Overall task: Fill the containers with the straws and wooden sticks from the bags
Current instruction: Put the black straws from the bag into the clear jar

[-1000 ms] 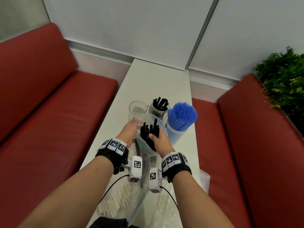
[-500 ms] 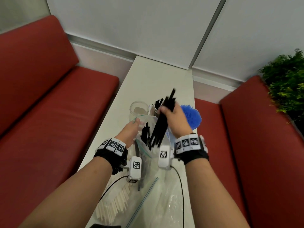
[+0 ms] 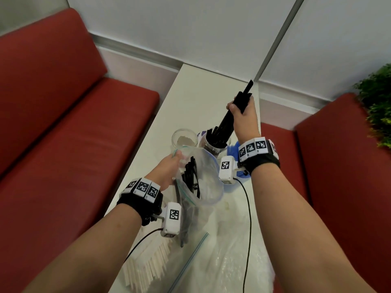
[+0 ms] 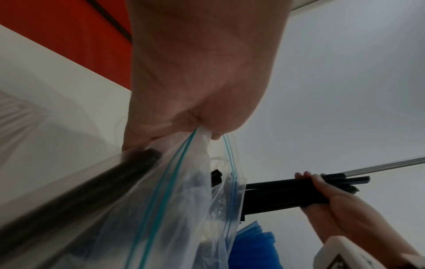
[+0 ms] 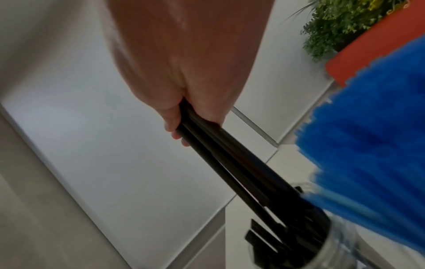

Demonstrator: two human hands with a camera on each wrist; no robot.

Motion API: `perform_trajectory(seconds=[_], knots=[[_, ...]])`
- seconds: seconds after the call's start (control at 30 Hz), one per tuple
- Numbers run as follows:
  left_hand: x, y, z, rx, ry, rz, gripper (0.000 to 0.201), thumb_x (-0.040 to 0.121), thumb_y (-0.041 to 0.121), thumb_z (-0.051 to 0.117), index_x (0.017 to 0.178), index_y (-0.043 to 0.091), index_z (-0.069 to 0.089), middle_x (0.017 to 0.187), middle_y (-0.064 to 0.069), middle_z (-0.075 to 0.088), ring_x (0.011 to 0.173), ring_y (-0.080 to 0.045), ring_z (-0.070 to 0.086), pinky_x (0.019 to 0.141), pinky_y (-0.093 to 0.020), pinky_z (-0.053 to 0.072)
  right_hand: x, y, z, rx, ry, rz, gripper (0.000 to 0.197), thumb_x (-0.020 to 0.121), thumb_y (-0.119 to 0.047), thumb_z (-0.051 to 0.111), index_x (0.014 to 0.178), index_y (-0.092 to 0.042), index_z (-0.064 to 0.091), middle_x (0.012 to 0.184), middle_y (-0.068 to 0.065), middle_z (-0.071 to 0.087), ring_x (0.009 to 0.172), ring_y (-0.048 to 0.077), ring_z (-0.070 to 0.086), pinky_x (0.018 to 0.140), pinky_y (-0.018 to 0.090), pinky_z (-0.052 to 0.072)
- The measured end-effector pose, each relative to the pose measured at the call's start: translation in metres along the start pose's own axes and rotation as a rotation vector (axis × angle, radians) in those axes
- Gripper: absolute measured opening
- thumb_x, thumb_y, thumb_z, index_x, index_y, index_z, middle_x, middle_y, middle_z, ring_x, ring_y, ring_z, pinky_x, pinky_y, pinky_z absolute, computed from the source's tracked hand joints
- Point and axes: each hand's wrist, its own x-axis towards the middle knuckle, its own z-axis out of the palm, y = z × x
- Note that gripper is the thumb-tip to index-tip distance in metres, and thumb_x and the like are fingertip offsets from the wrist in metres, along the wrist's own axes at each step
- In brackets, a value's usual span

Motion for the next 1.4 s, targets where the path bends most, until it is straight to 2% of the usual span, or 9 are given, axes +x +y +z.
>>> perform_trajectory(seconds=[0.2,0.33,0.5,0.63,0.77,0.93,1.07,1.17,1.4], knots=[[0.008,-0.001,0.001,-0.007,-0.009,-0.013,0.048,0.103,0.05,0.03,0.123,0.016,0.058,0.116,-0.011,0.067,0.097,-0.029,0.065,0.09,-0.047,0.05,-0.002,0.033,0.007,0.002,-0.045,0.151,0.028,0.088,0.004,0.062,0.105,-0.015,0.05,0.097,0.006,0.061,0.093,0.022,0.061,0.095,0.045,0.053],[0.01,0.002,0.001,0.017,-0.027,-0.018,0.048,0.103,0.051,0.03,0.123,0.017,0.058,0.117,-0.01,0.066,0.099,-0.03,0.064,0.092,-0.048,0.049,0.008,0.019,0.006,0.039,0.027,0.024,0.035,0.082,-0.003,0.066,0.109,-0.023,0.053,0.094,0.002,0.062,0.085,0.012,0.058,0.08,0.025,0.05],[0.011,0.003,0.001,0.034,-0.027,-0.016,0.048,0.103,0.051,0.031,0.122,0.017,0.059,0.118,-0.011,0.066,0.103,-0.032,0.064,0.093,-0.047,0.048,0.003,0.019,0.027,-0.355,0.066,-0.286,0.035,0.098,-0.011,0.052,0.133,-0.008,0.055,0.134,0.009,0.057,0.129,0.021,0.05,0.114,0.037,0.036],[0.01,0.002,0.001,0.045,-0.023,-0.004,0.048,0.103,0.052,0.031,0.121,0.017,0.059,0.118,-0.011,0.066,0.099,-0.03,0.064,0.092,-0.047,0.048,-0.016,0.052,0.053,-0.981,-0.352,0.029,0.067,0.108,-0.042,0.034,0.159,-0.003,0.016,0.168,0.014,0.009,0.155,0.035,0.003,0.126,0.048,0.004],[0.006,0.001,0.002,0.058,-0.028,0.011,0.048,0.103,0.052,0.03,0.12,0.017,0.059,0.118,-0.011,0.066,0.1,-0.031,0.064,0.092,-0.048,0.048,-0.021,0.049,0.062,-1.169,-0.469,0.206,0.081,0.105,-0.052,0.036,0.158,0.003,0.008,0.168,0.02,0.004,0.156,0.033,0.002,0.126,0.045,0.004],[0.002,0.002,0.001,0.08,-0.034,0.016,0.049,0.102,0.052,0.03,0.121,0.017,0.059,0.121,-0.012,0.064,0.11,-0.032,0.061,0.101,-0.052,0.043,-0.015,-0.015,0.05,-0.777,-0.248,-0.06,0.043,0.101,-0.012,0.042,0.143,-0.006,0.046,0.142,0.021,0.048,0.133,0.035,0.045,0.103,0.037,0.038],[-0.001,0.0,0.002,0.103,-0.011,0.05,0.05,0.103,0.052,0.027,0.119,0.019,0.06,0.125,-0.009,0.062,0.125,-0.035,0.05,0.109,-0.059,0.032,-0.063,-0.018,0.032,-0.507,-0.5,0.271,0.02,0.097,-0.005,0.048,0.096,-0.002,0.068,0.09,0.014,0.071,0.08,0.027,0.068,0.084,0.043,0.059],[-0.003,-0.005,0.005,0.071,0.045,0.063,0.051,0.103,0.053,0.027,0.116,0.018,0.062,0.127,-0.005,0.062,0.124,-0.031,0.051,0.11,-0.056,0.032,-0.113,0.017,0.027,-0.801,-0.894,0.436,0.017,0.099,-0.008,0.052,0.09,-0.002,0.065,0.099,0.017,0.071,0.089,0.029,0.07,0.079,0.039,0.059],[-0.008,-0.024,0.015,-0.078,0.049,0.047,0.053,0.099,0.056,0.035,0.111,0.012,0.061,0.116,-0.01,0.068,0.117,-0.032,0.059,0.108,-0.05,0.039,-0.182,0.081,0.033,-0.265,-0.563,0.143,0.032,0.099,-0.029,0.063,0.13,-0.027,0.057,0.129,-0.001,0.064,0.122,0.016,0.058,0.107,0.036,0.044]])
